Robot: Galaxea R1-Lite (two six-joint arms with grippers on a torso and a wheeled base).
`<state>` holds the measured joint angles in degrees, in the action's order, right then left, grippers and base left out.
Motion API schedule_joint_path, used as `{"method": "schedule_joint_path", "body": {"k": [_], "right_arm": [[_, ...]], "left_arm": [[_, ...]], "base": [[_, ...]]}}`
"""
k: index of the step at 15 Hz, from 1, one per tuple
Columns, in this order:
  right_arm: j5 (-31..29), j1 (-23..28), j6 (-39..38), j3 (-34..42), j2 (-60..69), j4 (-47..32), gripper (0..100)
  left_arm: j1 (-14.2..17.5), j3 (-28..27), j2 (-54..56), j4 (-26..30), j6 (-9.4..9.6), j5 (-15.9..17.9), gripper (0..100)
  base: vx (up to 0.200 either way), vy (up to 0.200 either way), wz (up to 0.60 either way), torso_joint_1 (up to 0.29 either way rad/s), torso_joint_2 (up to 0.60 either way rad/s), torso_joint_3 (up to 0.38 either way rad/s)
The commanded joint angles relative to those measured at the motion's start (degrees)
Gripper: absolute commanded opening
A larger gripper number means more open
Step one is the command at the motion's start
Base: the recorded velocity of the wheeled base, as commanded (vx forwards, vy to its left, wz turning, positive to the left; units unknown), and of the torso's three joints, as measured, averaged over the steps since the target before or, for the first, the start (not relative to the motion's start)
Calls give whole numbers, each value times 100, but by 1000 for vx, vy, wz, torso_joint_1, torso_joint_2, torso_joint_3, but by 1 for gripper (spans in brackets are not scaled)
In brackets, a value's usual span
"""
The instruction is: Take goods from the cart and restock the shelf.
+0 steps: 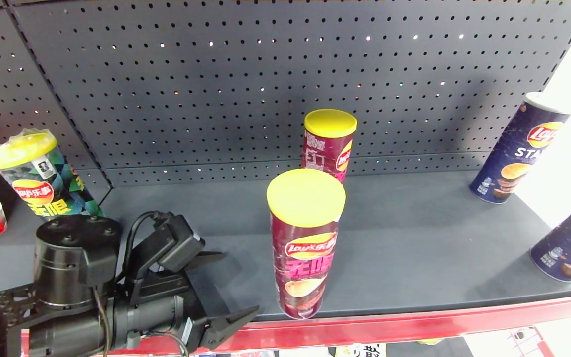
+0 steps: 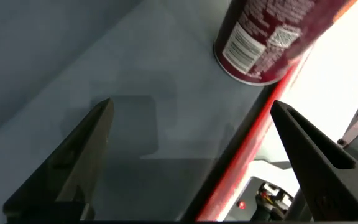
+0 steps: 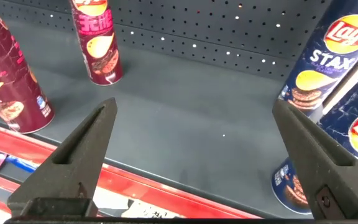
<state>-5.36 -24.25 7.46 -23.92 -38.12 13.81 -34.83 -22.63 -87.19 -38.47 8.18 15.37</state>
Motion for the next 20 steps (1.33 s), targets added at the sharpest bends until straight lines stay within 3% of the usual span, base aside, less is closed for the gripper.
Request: {"method": "schedule_joint_path", "body": {"k": [1,20], "right_arm": [[0,17,1,-8,-2,-1,100],[0,17,-17,45,-11,-1,100]], "left_arm": [[-6,-190,-264,-2,-1,1,100],[-94,-611,-738,-29,26,10,100]], "base": [[0,0,0,0,0,0],[0,0,0,0,0,0]]}}
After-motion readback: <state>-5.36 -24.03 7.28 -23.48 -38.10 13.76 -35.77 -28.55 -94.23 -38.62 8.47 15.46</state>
